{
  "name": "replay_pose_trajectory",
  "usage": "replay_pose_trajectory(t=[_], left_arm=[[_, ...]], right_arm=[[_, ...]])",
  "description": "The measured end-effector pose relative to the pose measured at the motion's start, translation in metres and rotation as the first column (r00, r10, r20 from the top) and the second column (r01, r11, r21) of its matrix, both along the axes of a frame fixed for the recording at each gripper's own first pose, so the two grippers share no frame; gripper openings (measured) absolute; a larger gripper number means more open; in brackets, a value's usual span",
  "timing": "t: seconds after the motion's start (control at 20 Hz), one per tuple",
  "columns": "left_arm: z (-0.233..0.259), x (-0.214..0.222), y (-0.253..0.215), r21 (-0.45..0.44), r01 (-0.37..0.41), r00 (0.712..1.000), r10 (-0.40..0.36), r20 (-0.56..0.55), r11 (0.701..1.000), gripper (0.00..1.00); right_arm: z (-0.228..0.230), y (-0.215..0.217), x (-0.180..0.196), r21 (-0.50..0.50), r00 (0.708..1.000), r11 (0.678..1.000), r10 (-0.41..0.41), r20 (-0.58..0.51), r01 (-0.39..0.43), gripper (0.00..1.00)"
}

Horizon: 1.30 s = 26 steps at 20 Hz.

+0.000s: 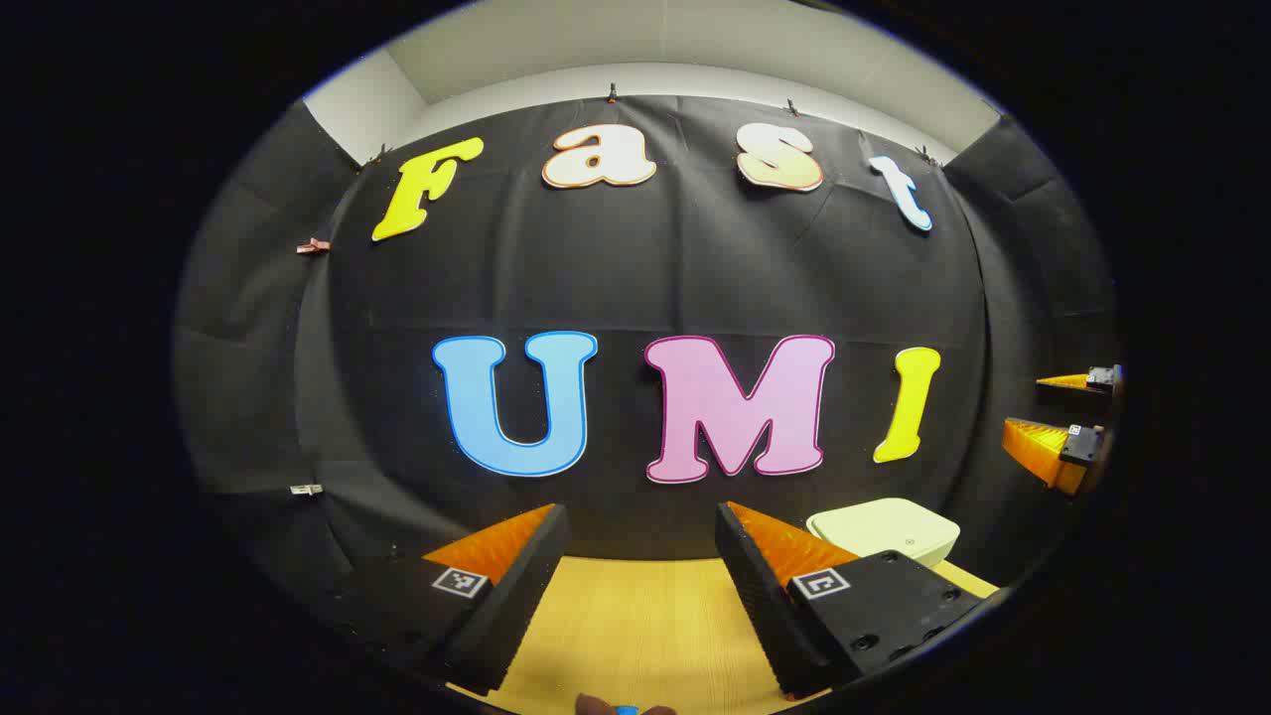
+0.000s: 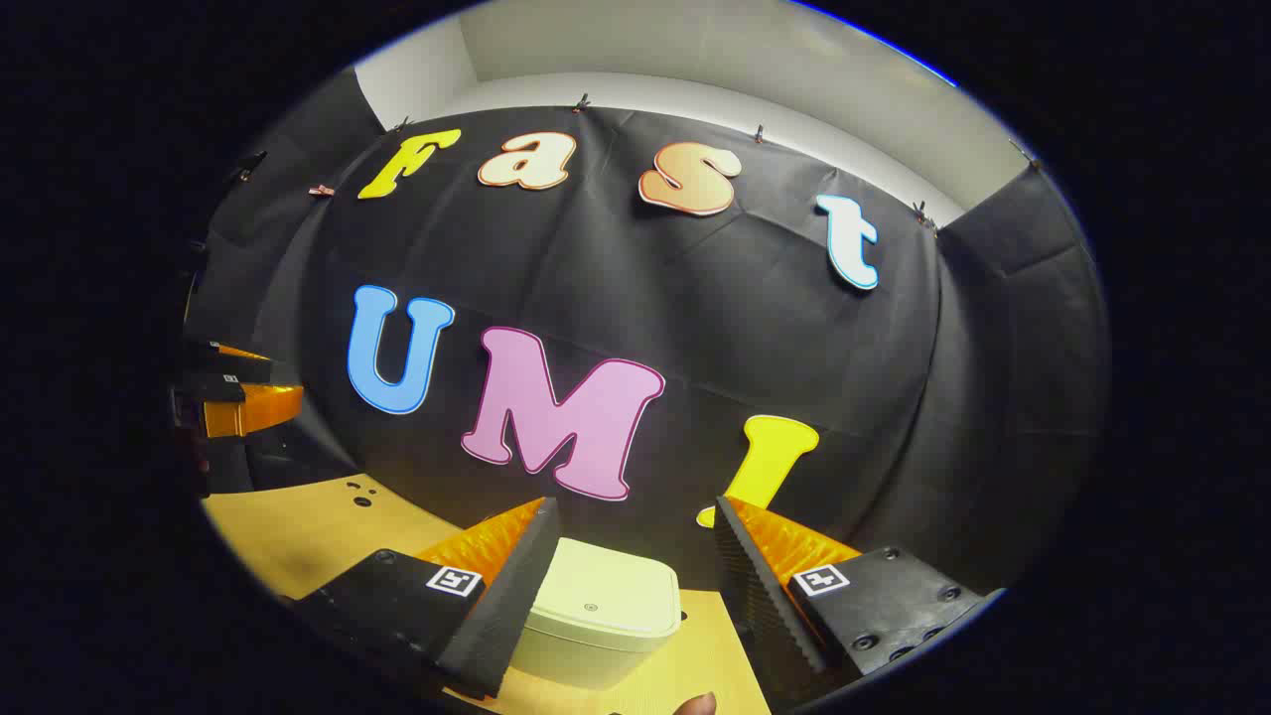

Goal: Press the lid of the desktop garbage bin to open it, pick up the crumpled paper on the desktop and throw it into the bin, then pick up the pop can on the desktop and drop it into the bin, and finally close the garbage bin lid.

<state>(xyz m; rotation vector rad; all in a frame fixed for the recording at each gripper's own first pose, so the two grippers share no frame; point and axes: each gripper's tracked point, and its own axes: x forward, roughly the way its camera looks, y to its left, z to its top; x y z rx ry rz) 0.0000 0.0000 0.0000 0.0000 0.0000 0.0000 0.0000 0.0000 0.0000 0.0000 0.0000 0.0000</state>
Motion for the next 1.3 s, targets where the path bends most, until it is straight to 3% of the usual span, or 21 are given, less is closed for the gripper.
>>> replay_pose_trajectory(t=[1.15,1.3], left_arm=[[-0.004,0.001,-0.001,0.023,-0.005,1.000,0.005,-0.006,1.000,0.95],[-0.005,0.001,0.000,0.023,-0.006,1.000,0.006,-0.001,1.000,0.95]], right_arm=[[-0.008,-0.002,0.001,0.002,1.000,1.000,0.008,-0.018,-0.008,0.96],[-0.027,0.023,0.002,0.070,0.986,0.989,0.133,-0.099,-0.127,0.25]])
